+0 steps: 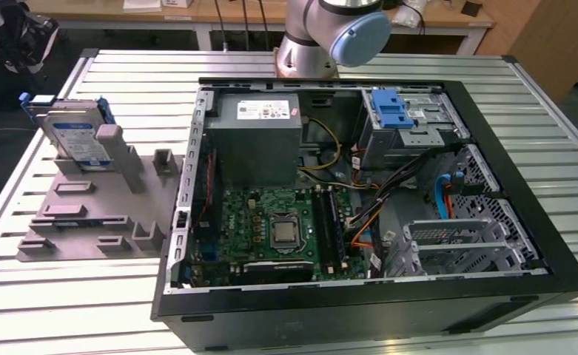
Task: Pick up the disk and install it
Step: 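Pick up the disk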
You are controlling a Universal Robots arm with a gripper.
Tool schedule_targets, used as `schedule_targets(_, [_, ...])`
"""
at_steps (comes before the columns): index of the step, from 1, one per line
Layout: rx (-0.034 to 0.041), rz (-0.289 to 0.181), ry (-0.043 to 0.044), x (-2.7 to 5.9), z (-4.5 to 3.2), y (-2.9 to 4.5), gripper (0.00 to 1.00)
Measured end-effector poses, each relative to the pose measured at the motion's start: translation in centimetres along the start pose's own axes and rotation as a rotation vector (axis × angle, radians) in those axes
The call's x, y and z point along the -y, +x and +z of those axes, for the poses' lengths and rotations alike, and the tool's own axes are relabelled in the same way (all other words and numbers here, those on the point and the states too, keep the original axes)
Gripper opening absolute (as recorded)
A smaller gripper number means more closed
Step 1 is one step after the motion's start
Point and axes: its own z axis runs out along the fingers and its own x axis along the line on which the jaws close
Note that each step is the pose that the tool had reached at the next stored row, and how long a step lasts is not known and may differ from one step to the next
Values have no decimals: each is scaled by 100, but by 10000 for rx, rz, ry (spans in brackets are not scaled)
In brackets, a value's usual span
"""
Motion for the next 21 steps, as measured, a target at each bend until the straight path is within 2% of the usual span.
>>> schedule_targets(15, [-1,-96,0,0,0,0,11])
schedule_targets(21, [-5,-325,3,0,0,0,11])
